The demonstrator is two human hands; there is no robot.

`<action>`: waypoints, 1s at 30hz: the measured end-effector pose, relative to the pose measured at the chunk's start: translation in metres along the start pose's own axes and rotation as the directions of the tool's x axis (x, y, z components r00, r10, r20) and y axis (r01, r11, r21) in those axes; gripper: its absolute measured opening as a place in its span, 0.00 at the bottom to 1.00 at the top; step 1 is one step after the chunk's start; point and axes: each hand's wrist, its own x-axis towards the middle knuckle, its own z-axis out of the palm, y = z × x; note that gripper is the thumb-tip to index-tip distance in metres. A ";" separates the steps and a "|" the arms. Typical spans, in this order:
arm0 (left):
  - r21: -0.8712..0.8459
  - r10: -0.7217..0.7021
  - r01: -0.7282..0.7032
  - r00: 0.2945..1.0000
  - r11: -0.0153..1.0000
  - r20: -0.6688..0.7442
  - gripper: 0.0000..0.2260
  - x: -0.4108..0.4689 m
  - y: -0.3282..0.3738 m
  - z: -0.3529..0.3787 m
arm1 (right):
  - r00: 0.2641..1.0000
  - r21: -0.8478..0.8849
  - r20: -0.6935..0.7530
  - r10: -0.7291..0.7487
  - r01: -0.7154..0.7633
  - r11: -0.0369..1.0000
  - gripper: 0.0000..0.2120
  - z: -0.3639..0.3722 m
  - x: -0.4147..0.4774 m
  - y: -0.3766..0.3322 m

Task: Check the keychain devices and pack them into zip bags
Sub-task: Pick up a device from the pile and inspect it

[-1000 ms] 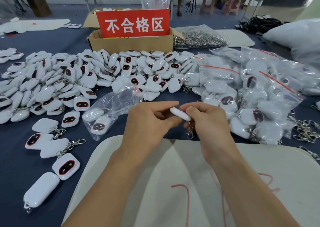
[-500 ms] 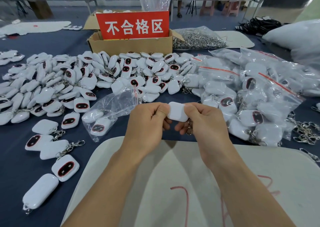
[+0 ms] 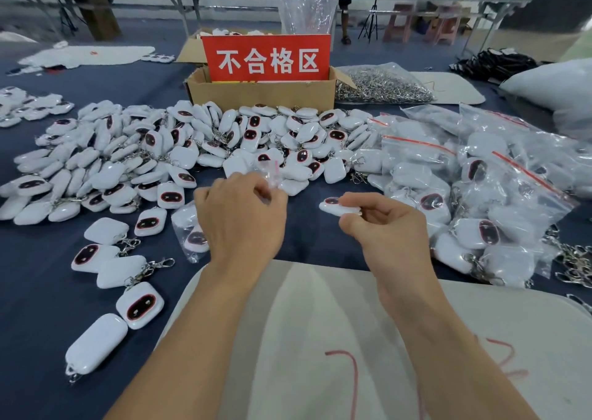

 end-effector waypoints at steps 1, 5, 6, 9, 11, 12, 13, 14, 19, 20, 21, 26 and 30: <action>-0.117 0.054 -0.053 0.999 0.992 0.004 0.10 -0.003 0.003 -0.003 | 0.999 0.009 0.001 -0.044 0.044 0.999 0.17 0.001 0.000 -0.001; -0.427 0.264 -0.222 0.964 0.876 0.039 0.09 -0.019 0.015 -0.013 | 0.975 -0.002 0.060 -0.214 0.215 0.977 0.18 0.006 0.000 -0.005; -0.464 0.283 -0.236 0.958 0.854 0.034 0.09 -0.022 0.017 -0.014 | 0.967 -0.023 0.084 -0.239 0.242 0.970 0.17 0.008 0.000 -0.005; -0.577 0.310 -0.244 0.950 0.780 0.017 0.08 -0.025 0.021 -0.015 | 0.949 -0.128 0.152 -0.275 0.295 0.947 0.13 0.013 -0.002 -0.003; -0.645 0.303 -0.218 0.953 0.732 0.022 0.07 -0.026 0.022 -0.015 | 0.927 -0.269 0.221 -0.302 0.355 0.895 0.10 0.016 -0.004 0.000; -0.679 0.274 -0.177 0.961 0.712 0.036 0.08 -0.025 0.021 -0.015 | 0.918 -0.317 0.263 -0.297 0.373 0.872 0.10 0.017 -0.004 0.001; -0.713 0.236 -0.121 0.970 0.690 0.064 0.08 -0.024 0.021 -0.015 | 0.915 -0.336 0.289 -0.282 0.373 0.865 0.12 0.019 -0.005 0.001; -0.743 0.201 -0.062 0.975 0.666 0.099 0.09 -0.023 0.020 -0.016 | 0.915 -0.326 0.300 -0.269 0.363 0.873 0.15 0.021 -0.005 0.002; -0.759 0.242 0.001 0.947 0.652 0.209 0.08 -0.022 0.019 -0.018 | 0.965 -0.232 0.132 -0.226 0.252 0.939 0.10 0.034 -0.008 0.000; -0.756 0.273 -0.023 0.940 0.654 0.207 0.07 -0.023 0.020 -0.018 | 0.971 -0.265 0.120 -0.209 0.234 0.935 0.08 0.037 -0.008 0.000; -0.759 0.294 -0.047 0.936 0.649 0.193 0.07 -0.024 0.021 -0.018 | 0.979 -0.322 0.107 -0.172 0.198 0.926 0.09 0.040 -0.008 -0.002; -0.774 0.144 -0.031 0.987 0.633 0.078 0.11 -0.018 0.017 -0.019 | 0.946 -0.762 0.245 -0.211 0.322 0.561 0.02 0.049 0.005 -0.015; -0.795 -0.099 0.099 0.994 0.599 0.049 0.12 -0.007 0.008 -0.020 | 0.825 -0.701 0.528 -0.200 0.557 0.446 0.02 0.062 0.015 -0.028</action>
